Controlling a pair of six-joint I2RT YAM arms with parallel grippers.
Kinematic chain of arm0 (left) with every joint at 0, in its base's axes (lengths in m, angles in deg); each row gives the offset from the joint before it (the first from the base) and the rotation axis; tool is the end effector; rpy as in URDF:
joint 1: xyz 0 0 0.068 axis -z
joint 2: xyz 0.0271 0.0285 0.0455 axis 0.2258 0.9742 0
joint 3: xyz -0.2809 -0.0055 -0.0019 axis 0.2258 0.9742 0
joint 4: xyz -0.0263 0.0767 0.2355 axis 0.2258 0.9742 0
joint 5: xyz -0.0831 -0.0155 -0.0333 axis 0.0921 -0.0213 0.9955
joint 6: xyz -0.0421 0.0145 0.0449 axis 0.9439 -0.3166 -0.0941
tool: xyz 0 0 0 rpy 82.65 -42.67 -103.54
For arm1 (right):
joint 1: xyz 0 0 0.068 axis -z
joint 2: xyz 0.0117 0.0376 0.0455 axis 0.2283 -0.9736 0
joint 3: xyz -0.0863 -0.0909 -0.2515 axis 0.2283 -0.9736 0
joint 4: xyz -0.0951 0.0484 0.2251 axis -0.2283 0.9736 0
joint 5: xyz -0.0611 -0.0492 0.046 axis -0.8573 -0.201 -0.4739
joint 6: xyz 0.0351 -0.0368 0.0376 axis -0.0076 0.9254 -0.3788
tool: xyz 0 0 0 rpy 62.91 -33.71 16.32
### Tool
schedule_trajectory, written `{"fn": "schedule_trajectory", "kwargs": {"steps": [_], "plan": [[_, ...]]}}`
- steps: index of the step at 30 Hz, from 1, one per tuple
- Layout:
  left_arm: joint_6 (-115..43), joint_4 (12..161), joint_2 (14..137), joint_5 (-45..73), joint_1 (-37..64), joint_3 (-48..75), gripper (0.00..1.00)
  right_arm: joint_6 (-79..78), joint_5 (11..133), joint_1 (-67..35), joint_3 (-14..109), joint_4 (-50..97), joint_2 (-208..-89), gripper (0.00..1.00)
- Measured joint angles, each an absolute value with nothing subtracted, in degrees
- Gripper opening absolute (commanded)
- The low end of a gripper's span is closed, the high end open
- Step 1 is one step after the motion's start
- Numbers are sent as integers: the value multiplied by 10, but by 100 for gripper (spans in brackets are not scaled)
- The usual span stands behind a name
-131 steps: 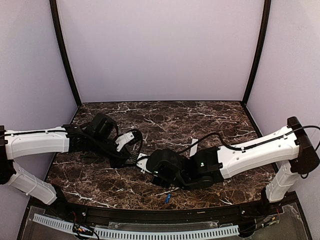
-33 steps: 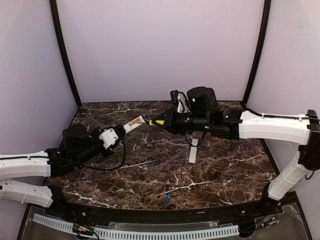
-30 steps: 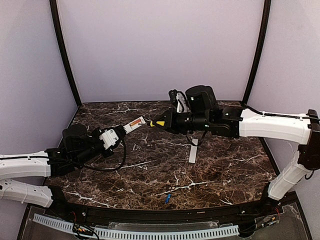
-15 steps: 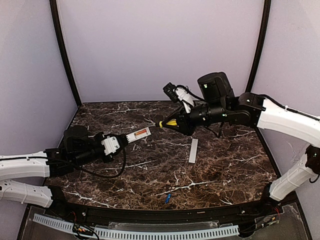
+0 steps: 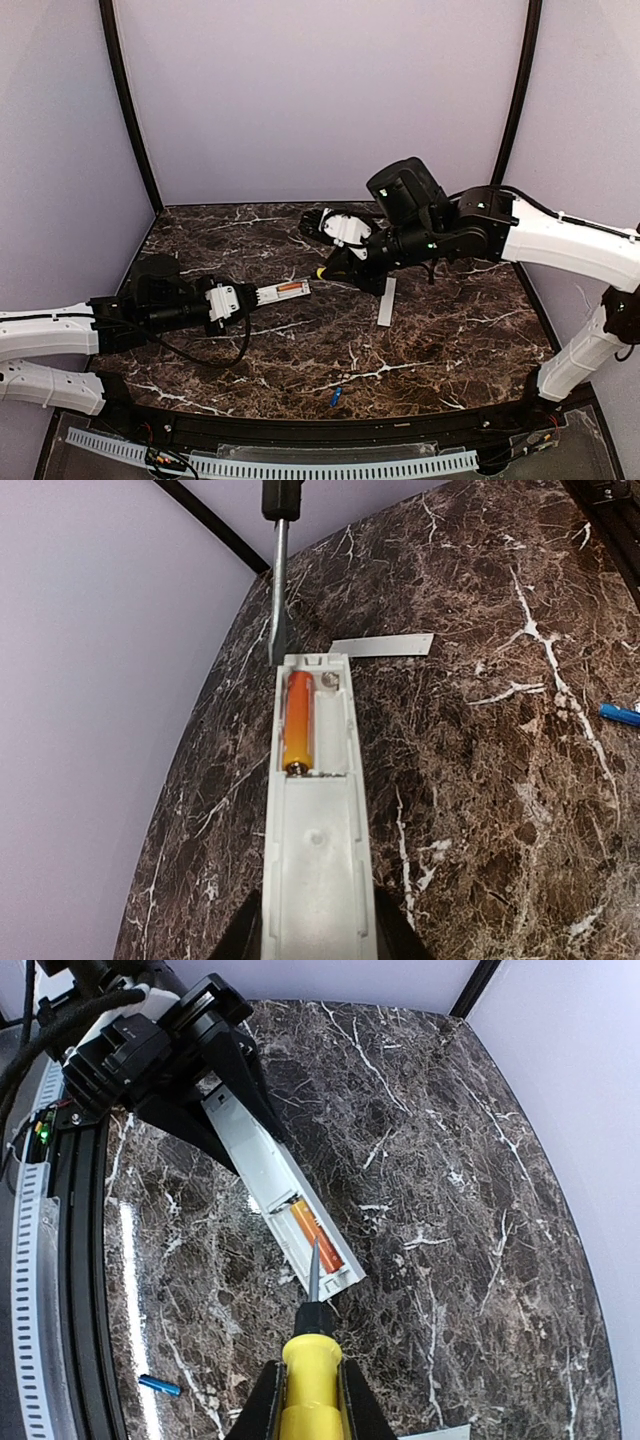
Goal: Unload the batteries from the remote control
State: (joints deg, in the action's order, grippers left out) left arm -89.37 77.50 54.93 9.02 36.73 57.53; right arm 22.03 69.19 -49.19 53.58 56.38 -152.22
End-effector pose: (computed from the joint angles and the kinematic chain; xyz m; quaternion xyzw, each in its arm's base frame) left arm 0.1359 -0.1653 0.2526 0.5828 0.5411 -0.0670 0.6026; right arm 0.1487 0.2928 0.3584 -0.5785 0.6807 0.2099 0.3973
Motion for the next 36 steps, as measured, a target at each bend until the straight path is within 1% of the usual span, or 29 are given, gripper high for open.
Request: {"fn": "schedule_trajectory", "kwargs": {"steps": [11, 36], "plan": [[-885, 791, 550, 111, 367, 575, 0, 279, 621, -514, 558, 580, -1553, 0], [-874, 793, 552, 112, 367, 575, 0, 283, 593, -532, 558, 587, -1557, 0]]}}
